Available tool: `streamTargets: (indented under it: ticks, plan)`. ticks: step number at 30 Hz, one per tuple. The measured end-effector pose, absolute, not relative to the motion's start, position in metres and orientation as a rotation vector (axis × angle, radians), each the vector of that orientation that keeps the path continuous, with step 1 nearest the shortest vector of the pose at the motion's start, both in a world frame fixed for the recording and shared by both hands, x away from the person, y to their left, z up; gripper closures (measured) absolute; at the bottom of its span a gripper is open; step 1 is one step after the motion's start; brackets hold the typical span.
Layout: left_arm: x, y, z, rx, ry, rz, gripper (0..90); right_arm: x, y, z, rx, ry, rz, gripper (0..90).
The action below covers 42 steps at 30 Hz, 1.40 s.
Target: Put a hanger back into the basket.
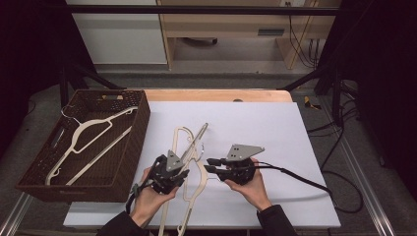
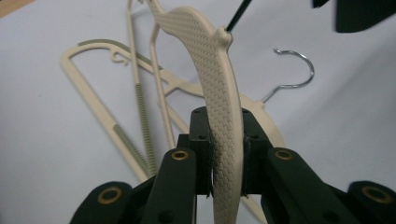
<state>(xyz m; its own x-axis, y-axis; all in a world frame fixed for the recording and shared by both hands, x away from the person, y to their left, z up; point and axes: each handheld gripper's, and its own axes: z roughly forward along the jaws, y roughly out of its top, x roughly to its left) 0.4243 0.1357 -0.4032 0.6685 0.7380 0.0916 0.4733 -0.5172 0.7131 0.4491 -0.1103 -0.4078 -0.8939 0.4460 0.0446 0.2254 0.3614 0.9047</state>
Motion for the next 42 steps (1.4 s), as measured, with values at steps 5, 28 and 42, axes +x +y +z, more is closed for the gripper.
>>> streamTargets:
  ticks: [5, 28, 42]
  plan:
    - [0.431, 0.156, -0.395, 2.167, 0.991, 0.524, 81.7, 0.449, -0.125, -0.405, 0.691, 2.356, 1.577, 48.0]
    - [0.421, 0.209, -0.346, 1.905, 0.988, 0.516, 85.6, 0.444, -0.200, -0.390, 0.912, 2.141, 1.574, 15.9]
    - [0.402, 0.234, -0.298, 1.830, 0.848, 0.485, 85.5, 0.442, -0.215, -0.386, 0.940, 2.088, 1.561, 12.0]
